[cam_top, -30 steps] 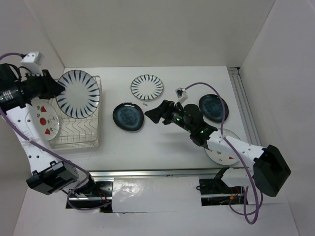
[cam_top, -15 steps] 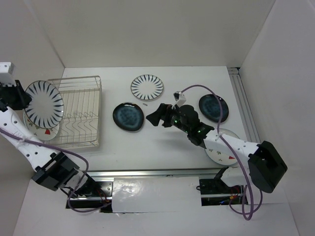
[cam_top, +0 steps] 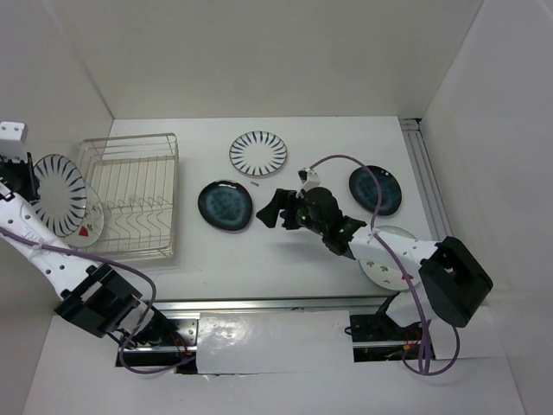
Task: Load the plates into the dish rack
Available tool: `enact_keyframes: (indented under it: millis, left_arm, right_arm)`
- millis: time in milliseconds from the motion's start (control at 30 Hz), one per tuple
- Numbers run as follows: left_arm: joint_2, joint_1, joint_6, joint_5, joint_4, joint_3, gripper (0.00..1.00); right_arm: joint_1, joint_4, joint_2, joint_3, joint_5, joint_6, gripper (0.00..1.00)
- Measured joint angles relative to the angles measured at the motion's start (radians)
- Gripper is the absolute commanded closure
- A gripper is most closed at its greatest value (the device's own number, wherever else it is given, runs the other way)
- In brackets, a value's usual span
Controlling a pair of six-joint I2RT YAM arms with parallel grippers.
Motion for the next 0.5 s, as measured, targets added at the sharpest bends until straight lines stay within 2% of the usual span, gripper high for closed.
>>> enact_keyframes:
  millis: [267, 500]
  left_arm:
    - [-0.002, -0.004, 0.011, -0.027, 0.077, -0.067, 1.0]
    - [-0.003, -0.059, 0.003, -0.08, 0.106, -0.171, 1.0]
  right_arm:
    - [0.004, 0.001, 0.062, 0.0, -0.014, -0.001, 0.0]
    - [0.004, 0.001, 0.086, 0.0, -0.022, -0.003, 0.0]
